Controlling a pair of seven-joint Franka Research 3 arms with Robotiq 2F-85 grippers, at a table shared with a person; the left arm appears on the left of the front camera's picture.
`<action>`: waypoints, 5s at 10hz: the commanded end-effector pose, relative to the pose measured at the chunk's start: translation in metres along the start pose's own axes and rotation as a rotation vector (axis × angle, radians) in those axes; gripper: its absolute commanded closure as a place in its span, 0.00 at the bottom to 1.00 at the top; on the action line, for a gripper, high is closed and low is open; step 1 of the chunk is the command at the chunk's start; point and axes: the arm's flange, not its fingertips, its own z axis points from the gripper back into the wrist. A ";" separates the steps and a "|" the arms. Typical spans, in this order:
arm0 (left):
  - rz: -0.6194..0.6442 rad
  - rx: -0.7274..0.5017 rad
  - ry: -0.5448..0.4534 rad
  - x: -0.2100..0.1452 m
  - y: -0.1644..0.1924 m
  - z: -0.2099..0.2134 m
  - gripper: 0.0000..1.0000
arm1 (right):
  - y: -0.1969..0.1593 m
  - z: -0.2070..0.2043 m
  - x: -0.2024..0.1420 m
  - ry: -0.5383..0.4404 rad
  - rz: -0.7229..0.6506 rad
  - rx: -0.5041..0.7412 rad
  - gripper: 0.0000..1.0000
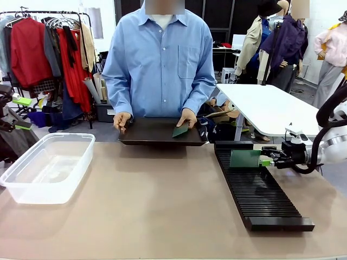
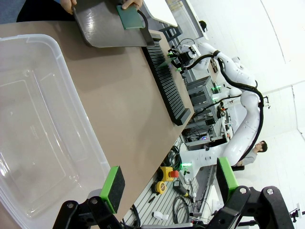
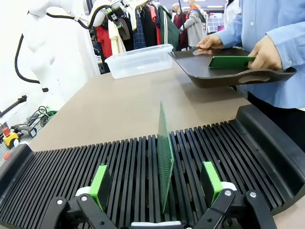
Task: Sort PCBs into racks and boxes based on the side picked up.
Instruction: Pick up the Blank PCB handed by the Human.
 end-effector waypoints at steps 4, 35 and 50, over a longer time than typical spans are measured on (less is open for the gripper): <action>-0.003 0.002 0.006 -0.001 -0.001 0.000 0.00 | 0.000 0.000 0.003 0.001 0.012 0.000 0.00; -0.003 0.002 0.006 -0.001 -0.001 0.000 0.00 | 0.186 -0.046 0.180 -0.008 -0.875 -0.071 0.00; -0.070 -0.105 -0.111 -0.016 -0.017 -0.143 0.00 | 0.186 -0.046 0.180 -0.008 -0.875 -0.071 0.00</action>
